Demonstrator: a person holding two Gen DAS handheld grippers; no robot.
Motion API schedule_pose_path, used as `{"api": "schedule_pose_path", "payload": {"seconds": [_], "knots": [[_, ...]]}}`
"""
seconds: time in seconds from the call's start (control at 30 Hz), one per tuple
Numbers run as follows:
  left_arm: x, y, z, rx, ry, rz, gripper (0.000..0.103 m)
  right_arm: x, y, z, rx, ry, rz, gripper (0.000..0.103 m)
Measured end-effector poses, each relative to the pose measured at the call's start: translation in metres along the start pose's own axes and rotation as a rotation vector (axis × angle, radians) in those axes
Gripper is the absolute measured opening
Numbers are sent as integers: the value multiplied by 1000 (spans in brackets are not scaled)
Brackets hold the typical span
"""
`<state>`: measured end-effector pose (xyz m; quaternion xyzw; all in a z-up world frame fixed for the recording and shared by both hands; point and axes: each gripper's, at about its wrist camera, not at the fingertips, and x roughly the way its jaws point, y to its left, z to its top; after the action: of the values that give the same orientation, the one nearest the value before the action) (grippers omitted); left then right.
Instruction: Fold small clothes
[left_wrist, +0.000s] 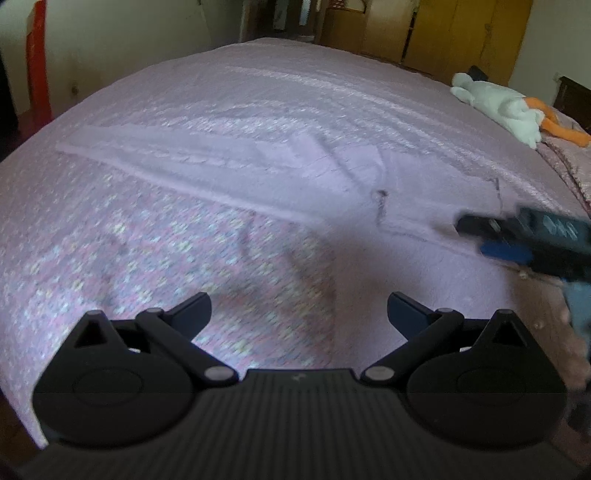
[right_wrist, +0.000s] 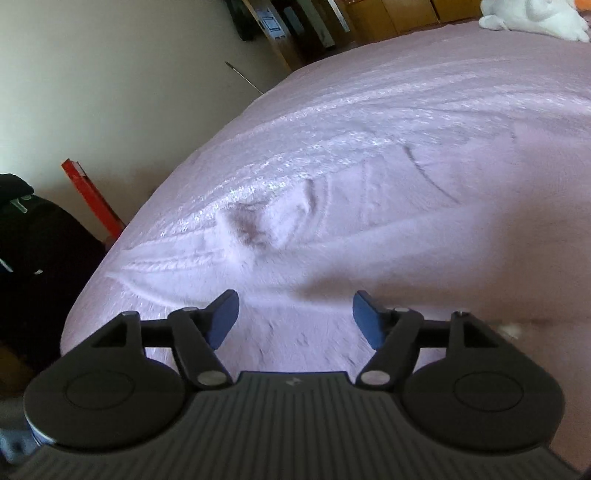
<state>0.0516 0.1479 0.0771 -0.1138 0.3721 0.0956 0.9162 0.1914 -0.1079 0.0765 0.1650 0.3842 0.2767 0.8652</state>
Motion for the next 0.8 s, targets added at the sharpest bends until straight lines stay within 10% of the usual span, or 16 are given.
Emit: {"api": "schedule_pose_path", "payload": {"seconds": [0.47,0.57,0.67,0.8], "knots": [[78,-63,56,-8,-5,-208,90,-120,-145,-27,192,-187,-315,78],[106,-72,62,-15,36,-182,73,-127,-166,-36,217,-204,-358,78],[125,-73,63,-19,77,-236,18,-130,-175,-48,180,-243,-338,79],[110,-73,72,-16,10,-242,11,-125,-168,-65,41,-284,-367,83]]}}
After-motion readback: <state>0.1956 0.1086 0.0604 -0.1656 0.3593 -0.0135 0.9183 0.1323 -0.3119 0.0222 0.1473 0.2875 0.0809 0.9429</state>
